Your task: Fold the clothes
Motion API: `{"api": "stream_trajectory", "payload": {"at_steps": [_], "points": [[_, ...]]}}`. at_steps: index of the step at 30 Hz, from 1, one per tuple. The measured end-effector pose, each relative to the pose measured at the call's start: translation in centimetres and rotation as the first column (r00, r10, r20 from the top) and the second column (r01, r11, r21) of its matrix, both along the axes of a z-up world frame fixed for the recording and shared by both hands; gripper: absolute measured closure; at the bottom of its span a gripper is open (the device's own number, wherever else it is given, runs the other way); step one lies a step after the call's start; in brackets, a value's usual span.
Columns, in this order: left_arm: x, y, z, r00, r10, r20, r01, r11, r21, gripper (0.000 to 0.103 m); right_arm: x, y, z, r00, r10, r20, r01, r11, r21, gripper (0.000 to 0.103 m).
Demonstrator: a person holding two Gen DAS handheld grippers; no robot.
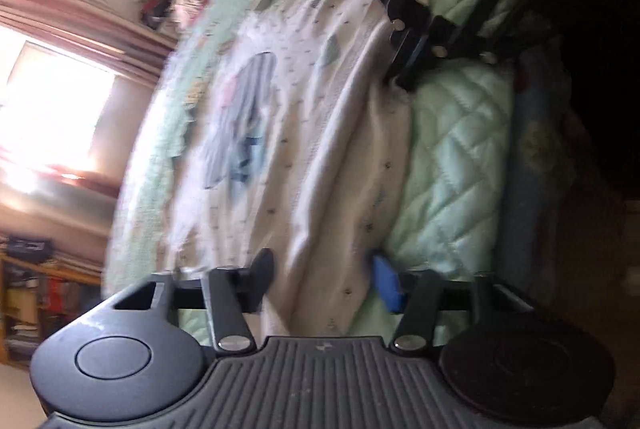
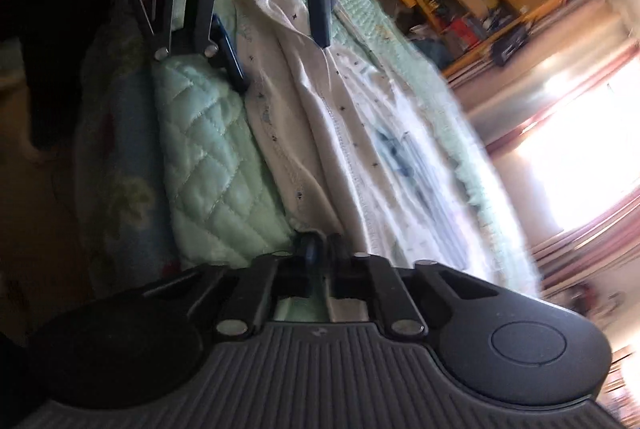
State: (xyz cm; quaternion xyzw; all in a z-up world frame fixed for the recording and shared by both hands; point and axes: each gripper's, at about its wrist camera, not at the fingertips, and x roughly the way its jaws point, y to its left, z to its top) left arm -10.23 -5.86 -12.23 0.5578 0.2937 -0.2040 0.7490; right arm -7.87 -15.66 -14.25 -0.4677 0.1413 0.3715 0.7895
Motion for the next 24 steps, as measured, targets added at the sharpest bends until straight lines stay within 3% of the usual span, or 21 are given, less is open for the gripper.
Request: {"api": "stream_trajectory", "payload": {"at_steps": [3, 9, 13, 18, 21, 22, 24], "points": [[0.1, 0.2, 0.3, 1.000, -0.003, 0.003, 0.003, 1.000, -0.004, 0.069, 1.4, -0.4, 1.7, 0.992, -0.021, -0.125, 0.029, 0.998, 0.063, 0.102], [-0.1, 0.1, 0.8, 0.999, -0.033, 0.008, 0.033, 0.999, 0.013, 0.064, 4.1, -2.0, 4.1, 0.942, -0.055, -0.331, 0.124, 0.974, 0.190, 0.102], [0.4, -0.1, 0.5, 0.999, -0.052, -0.003, 0.052, 0.998, 0.043, 0.055, 4.6, -3.1, 5.3, 0.913, -0.068, -0.403, 0.196, 0.938, 0.287, 0.102], [0.7, -0.1, 0.2, 0.996, -0.085, -0.015, 0.085, 0.994, 0.066, 0.056, 5.8, -3.1, 5.4, 0.889, -0.076, -0.452, 0.249, 0.908, 0.336, 0.102], [1.5, 0.1, 0.5, 0.997, -0.047, -0.057, 0.048, 0.999, 0.017, 0.078, 5.6, -3.1, 5.2, 0.896, -0.074, -0.438, 0.236, 0.914, 0.330, 0.102], [1.8, 0.1, 0.3, 0.998, -0.037, -0.060, 0.038, 0.999, 0.022, 0.102, 5.4, -3.1, 5.1, 0.898, -0.070, -0.434, 0.229, 0.917, 0.326, 0.102], [1.9, 0.2, -0.5, 0.998, -0.050, -0.045, 0.053, 0.996, 0.066, 0.102, 5.0, -3.1, 4.9, 0.903, -0.058, -0.425, 0.206, 0.928, 0.311, 0.102]]}}
